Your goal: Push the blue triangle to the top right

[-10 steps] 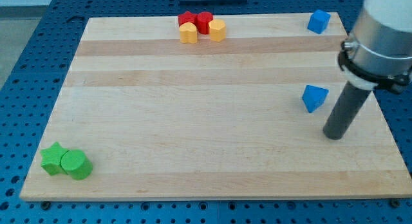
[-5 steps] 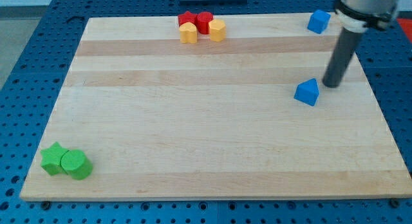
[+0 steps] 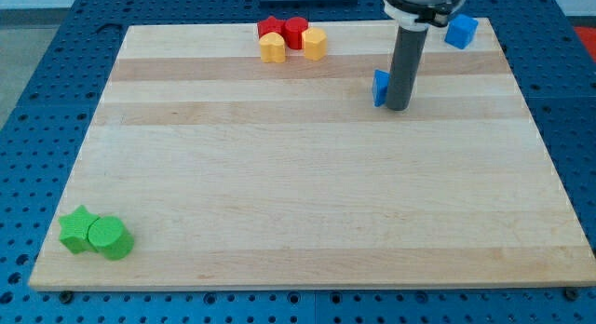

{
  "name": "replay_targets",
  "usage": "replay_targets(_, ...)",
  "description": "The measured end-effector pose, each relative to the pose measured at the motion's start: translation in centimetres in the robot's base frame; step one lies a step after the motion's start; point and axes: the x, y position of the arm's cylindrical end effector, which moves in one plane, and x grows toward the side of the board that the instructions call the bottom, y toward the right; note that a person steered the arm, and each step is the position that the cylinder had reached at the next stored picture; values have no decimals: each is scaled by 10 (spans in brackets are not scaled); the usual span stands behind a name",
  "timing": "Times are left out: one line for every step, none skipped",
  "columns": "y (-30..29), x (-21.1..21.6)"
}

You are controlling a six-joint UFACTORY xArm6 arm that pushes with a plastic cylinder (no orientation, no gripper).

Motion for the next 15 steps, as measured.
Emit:
replay_targets(-20,6)
replay_targets(-45,-18)
replay_targets(-39,-57)
replay_targets(-30,-72)
replay_targets(-45,-58)
replay_targets(-40,-47)
replay_targets(-17,-53)
replay_targets(1,-72)
replay_targets(10,-97)
replay_targets(14,-105)
replay_targets(14,-89)
replay_targets(30,-87)
replay_targets(56,-95)
replay_targets(77,-112)
replay_targets(77,-109)
